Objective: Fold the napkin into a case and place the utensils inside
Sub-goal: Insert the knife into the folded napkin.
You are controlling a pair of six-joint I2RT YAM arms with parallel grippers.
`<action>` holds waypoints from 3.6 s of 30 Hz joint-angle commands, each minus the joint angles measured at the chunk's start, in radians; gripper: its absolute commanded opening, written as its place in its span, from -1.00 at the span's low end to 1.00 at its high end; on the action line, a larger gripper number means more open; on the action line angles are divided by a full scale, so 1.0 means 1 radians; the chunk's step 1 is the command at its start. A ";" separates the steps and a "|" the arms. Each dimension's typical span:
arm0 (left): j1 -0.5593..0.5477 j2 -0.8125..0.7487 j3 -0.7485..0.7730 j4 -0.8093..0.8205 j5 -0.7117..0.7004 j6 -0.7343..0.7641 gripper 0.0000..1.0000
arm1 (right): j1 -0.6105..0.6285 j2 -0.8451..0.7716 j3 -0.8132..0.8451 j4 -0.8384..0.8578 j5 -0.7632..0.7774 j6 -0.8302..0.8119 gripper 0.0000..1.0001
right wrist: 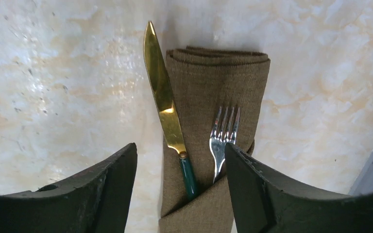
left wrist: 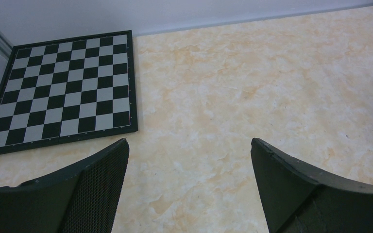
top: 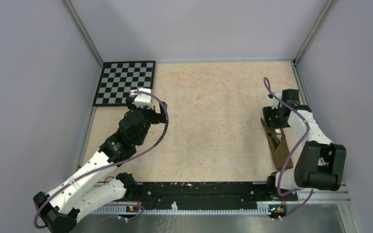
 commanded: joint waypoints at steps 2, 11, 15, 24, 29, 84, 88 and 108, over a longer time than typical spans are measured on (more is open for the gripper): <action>0.013 -0.007 -0.003 0.024 0.005 0.005 0.97 | 0.003 0.058 0.090 0.034 -0.064 0.105 0.31; 0.052 0.002 -0.003 0.021 0.025 -0.008 0.97 | 0.107 0.173 0.162 0.117 0.051 0.071 0.06; 0.067 0.008 -0.003 0.019 0.036 -0.013 0.97 | 0.128 0.237 0.216 0.127 0.074 0.045 0.06; 0.095 0.011 -0.003 0.017 0.045 -0.023 0.97 | 0.175 0.341 0.255 0.167 0.080 -0.003 -0.20; 0.097 0.012 -0.003 0.017 0.046 -0.021 0.97 | 0.205 0.382 0.266 0.169 0.124 -0.017 -0.30; 0.096 -0.012 -0.003 0.015 0.045 -0.016 0.97 | 0.094 0.213 0.162 0.074 0.194 0.164 -1.00; 0.096 -0.012 -0.003 0.015 0.043 -0.015 0.98 | 0.093 0.223 0.154 0.066 0.187 0.171 -1.00; 0.107 -0.012 -0.003 0.005 0.042 -0.020 0.97 | 0.081 0.018 0.123 0.035 0.173 0.210 -0.01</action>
